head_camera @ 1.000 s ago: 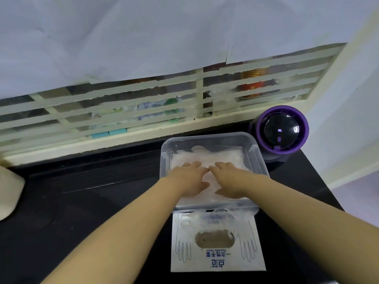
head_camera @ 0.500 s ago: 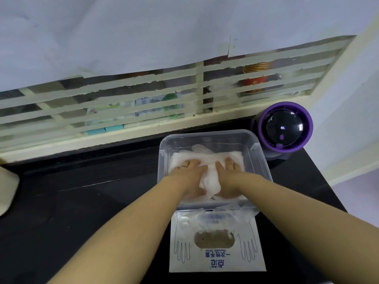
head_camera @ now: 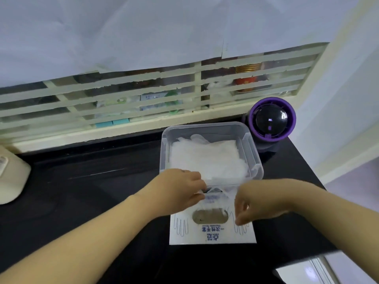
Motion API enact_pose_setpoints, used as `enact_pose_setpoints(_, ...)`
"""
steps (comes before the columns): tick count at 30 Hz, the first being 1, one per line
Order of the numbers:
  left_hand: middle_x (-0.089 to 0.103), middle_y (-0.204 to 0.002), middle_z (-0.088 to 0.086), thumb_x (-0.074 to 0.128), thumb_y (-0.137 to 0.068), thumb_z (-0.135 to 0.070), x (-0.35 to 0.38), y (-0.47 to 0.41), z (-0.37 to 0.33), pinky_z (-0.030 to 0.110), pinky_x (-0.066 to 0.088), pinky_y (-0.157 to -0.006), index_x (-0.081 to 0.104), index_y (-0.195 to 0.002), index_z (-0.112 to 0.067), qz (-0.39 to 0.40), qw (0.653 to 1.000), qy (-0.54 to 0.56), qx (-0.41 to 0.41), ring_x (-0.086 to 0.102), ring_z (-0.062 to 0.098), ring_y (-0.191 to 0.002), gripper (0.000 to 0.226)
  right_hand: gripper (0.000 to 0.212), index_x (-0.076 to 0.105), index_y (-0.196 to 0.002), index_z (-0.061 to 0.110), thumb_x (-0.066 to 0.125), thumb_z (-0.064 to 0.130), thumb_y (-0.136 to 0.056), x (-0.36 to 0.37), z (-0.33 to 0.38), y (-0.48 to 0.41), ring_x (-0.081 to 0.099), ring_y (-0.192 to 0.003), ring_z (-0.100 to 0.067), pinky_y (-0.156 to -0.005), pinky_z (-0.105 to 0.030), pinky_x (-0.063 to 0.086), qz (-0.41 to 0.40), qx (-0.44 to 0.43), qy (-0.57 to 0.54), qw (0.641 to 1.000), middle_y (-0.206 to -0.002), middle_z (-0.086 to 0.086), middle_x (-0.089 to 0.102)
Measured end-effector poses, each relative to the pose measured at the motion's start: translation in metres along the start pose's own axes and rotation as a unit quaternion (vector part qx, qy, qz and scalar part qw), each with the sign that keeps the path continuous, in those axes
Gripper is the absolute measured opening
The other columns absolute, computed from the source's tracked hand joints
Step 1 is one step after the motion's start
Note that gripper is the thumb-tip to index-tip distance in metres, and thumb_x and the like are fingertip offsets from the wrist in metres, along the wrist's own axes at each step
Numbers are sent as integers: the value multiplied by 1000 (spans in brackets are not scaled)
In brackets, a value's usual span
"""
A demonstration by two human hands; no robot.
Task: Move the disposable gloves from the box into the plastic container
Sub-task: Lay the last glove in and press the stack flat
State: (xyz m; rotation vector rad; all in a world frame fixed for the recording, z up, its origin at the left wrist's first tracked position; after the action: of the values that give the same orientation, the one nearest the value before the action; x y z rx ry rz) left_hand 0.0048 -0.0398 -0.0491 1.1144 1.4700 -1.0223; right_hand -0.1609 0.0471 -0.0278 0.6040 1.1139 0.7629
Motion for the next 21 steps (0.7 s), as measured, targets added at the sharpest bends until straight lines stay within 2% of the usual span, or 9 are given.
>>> enact_pose_setpoints(2,63,-67,-4,78,-76,-27,18,1,-9,22,45,-41,73,-88,-18,0,997,-68,28,56,16,-46,16,37,63,-123,28,58,46,-91,17,1,-9,55,-112,-13,-99,-33,44,1,3,10,1000,-125,8,60)
enact_pose_setpoints(6,66,-67,0,88,-64,-25,55,5,-20,25,44,-40,68,-114,-8,46,993,-111,10,59,20,-47,56,49,45,-140,32,56,41,-93,39,9,-31,39,-121,-21,-105,-37,36,-62,-25,-20,998,-133,-3,42)
enact_pose_setpoints(8,69,-82,2,76,-79,-23,55,6,-27,28,41,-47,56,-132,-8,77,989,-121,-35,66,22,-62,59,45,46,-139,32,55,35,-94,44,11,-33,39,-126,-21,-107,-38,36,-105,-59,-71,990,-139,1,44)
enact_pose_setpoints(10,68,-104,2,55,-96,-32,44,5,-33,32,43,-61,44,-140,-14,46,991,-109,-57,67,25,-84,49,36,56,-130,33,54,33,-95,42,14,-25,52,-116,-13,-101,-34,44,-144,-98,-157,972,-130,8,56)
enact_pose_setpoints(13,61,-113,-5,39,-99,-51,17,3,-33,27,33,-70,48,-129,-24,17,993,-41,-111,60,20,-95,41,27,68,-116,33,59,27,-92,24,14,-5,63,-93,-9,-91,-34,51,-232,-110,-227,939,-108,9,70)
enact_pose_setpoints(15,56,-101,-12,41,-95,-60,-4,1,-32,25,33,-68,53,-122,-29,7,989,-22,-148,56,13,-85,43,18,71,-104,35,64,28,-90,6,15,10,61,-74,-17,-78,-36,52,-286,-133,-252,915,-90,2,71)
enact_pose_setpoints(17,46,-90,-14,46,-91,-63,-23,1,-28,26,41,-68,58,-110,-30,5,982,3,-189,47,9,-75,40,12,70,-93,34,66,24,-88,-12,19,22,55,-61,-11,-63,-28,50,-334,-163,-282,884,-77,8,69)
enact_pose_setpoints(19,44,-86,-14,53,-89,-58,-42,-3,-23,26,45,-69,57,-88,-30,-38,973,76,-213,45,6,-72,29,16,67,-87,30,67,13,-86,-29,23,32,58,-61,1,-62,-13,48,-379,-179,-313,852,-71,19,67)
enact_pose_setpoints(21,46,-87,-15,60,-88,-47,-61,-7,-16,20,41,-67,53,-74,-28,-86,951,181,-238,47,2,-73,25,23,63,-93,29,69,8,-84,-42,24,37,65,-78,-2,-71,-12,52,-422,-186,-344,818,-84,14,68)
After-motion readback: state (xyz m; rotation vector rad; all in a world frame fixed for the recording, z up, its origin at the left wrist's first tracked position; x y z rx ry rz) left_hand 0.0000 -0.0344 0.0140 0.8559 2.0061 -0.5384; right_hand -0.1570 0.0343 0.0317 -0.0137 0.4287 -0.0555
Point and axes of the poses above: each hand's wrist, its own y-axis away from the middle knuckle, its own x-axis out of the palm, z = x × y, the point moved 3 cm from there along -y, towards the middle knuckle
